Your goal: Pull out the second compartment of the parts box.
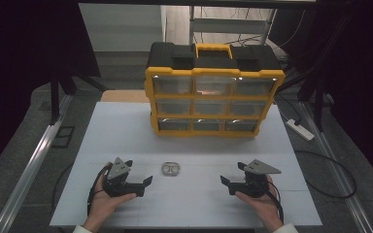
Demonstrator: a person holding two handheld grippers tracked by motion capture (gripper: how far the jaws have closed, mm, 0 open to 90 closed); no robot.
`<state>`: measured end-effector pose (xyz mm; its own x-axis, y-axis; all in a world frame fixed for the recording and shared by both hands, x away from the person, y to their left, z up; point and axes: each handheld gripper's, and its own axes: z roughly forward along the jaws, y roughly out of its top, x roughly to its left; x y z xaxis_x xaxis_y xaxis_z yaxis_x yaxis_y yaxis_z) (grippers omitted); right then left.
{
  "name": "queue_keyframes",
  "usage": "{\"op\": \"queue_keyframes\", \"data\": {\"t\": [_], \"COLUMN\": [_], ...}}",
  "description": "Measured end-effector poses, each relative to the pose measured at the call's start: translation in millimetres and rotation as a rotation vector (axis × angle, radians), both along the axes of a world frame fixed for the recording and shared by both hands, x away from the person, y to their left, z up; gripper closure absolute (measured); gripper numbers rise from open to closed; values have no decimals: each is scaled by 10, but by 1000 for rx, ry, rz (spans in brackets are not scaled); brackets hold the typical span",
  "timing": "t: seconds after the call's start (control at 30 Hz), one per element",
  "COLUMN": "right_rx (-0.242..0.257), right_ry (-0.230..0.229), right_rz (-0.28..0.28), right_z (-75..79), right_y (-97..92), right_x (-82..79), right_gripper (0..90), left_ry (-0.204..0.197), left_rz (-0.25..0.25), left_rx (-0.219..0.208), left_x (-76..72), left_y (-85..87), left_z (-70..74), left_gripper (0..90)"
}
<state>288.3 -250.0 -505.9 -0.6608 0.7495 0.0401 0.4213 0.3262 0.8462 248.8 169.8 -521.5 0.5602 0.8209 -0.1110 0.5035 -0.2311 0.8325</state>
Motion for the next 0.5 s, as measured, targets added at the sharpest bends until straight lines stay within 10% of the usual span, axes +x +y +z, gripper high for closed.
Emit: {"op": "queue_keyframes", "data": {"t": [0.5], "right_rx": [-21], "right_ry": [-16], "right_rz": [30], "right_z": [-35], "right_y": [208], "right_x": [-11], "right_gripper": [145], "left_ry": [0], "left_rz": [9], "left_rx": [8], "left_x": [4], "left_y": [-8], "left_z": [-1], "left_gripper": [54]}}
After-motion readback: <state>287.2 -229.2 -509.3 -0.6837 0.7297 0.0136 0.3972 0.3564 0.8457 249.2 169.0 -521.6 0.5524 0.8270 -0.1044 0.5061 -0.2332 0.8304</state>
